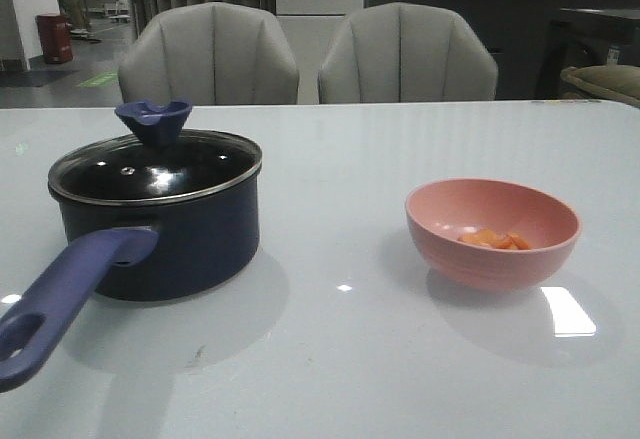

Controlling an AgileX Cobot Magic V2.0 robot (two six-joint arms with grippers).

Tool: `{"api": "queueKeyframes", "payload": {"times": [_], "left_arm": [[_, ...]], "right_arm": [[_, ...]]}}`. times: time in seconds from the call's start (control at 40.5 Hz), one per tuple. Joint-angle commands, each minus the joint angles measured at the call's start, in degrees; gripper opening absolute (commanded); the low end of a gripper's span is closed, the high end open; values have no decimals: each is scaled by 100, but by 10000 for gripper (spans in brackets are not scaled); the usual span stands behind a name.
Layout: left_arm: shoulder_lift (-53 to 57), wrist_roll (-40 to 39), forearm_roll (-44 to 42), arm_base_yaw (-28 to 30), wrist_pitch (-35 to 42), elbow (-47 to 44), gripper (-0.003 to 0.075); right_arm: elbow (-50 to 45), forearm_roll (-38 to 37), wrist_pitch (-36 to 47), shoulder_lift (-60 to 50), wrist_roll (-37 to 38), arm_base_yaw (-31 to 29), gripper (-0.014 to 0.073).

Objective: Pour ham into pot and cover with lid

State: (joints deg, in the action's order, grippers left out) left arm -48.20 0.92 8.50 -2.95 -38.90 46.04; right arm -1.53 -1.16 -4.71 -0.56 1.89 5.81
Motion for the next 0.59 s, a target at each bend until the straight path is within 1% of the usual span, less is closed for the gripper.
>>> {"api": "queueKeyframes", "payload": {"times": [0.0, 0.074, 0.321, 0.47, 0.569], "left_arm": [[-525, 1, 155, -198, 182, 537, 616], [-918, 1, 155, -457, 65, 847, 650], [-2420, -92, 107, -1586, -120, 2085, 638], [-3288, -998, -646, -1992, -645, 2874, 638], [-3783, -1389, -994, -2241, -893, 3348, 638]], "right_arm": [[28, -83, 515, -120, -25, -32, 149], [28, -83, 515, -120, -25, -32, 149], [28, -83, 515, -120, -25, -32, 149], [28, -83, 515, -120, -25, -32, 149], [28, -83, 515, -120, -25, -32, 149]]}}
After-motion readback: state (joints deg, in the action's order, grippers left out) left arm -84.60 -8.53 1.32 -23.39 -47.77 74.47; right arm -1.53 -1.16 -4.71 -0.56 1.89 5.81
